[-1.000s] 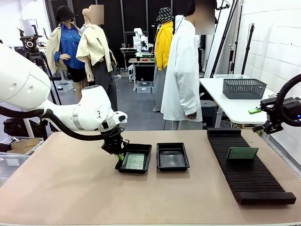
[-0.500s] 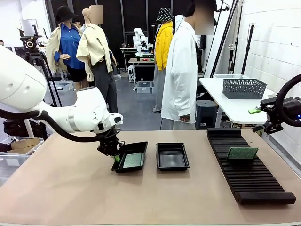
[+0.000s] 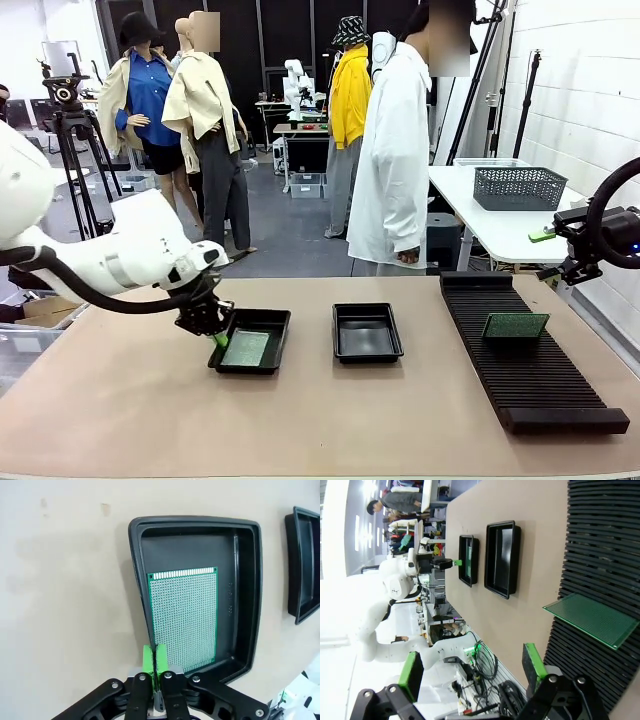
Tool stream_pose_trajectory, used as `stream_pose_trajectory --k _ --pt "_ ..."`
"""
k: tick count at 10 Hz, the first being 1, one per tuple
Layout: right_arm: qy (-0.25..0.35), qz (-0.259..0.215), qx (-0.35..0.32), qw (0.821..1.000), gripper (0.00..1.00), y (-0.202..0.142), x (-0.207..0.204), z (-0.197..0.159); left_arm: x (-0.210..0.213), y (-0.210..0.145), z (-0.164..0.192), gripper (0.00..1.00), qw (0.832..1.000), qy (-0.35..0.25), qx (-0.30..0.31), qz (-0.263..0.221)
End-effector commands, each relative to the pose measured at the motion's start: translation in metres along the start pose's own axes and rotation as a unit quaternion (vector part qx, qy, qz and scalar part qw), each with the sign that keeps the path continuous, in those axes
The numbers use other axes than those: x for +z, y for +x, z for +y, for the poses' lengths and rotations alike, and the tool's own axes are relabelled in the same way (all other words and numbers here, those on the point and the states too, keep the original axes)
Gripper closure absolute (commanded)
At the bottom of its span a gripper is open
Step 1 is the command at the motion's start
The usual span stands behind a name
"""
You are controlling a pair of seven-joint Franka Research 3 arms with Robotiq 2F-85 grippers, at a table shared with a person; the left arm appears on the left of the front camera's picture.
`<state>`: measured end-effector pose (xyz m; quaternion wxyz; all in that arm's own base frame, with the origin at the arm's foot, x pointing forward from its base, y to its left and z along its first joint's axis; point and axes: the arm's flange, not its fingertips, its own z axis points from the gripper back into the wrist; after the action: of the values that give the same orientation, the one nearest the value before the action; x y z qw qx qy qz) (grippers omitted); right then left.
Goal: Inspect and transfer BCBs to ESD trays.
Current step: Pick up the ESD tray and place it on the left side of the table.
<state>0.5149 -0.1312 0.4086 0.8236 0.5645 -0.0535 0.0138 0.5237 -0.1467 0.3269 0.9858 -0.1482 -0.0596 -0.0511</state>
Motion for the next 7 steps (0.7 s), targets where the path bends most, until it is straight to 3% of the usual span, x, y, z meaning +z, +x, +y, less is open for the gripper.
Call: stream_pose_trajectory --k 1,4,7 --pt "-0.003 -0.002 -0.006 1.000 0.00 -0.001 -0.002 0.002 0.014 -0.010 0.029 1.00 1.000 -0.009 0.007 -0.011" --pt "-0.003 -0.002 -0.006 1.000 0.00 -0.001 -0.002 0.002 0.035 -0.005 0.079 1.00 0.999 -0.016 0.018 0.033" --pt "-0.003 -0.002 -0.006 1.000 0.00 -0.001 -0.002 0.002 0.052 -0.008 0.132 1.00 0.998 -0.038 0.040 0.040"
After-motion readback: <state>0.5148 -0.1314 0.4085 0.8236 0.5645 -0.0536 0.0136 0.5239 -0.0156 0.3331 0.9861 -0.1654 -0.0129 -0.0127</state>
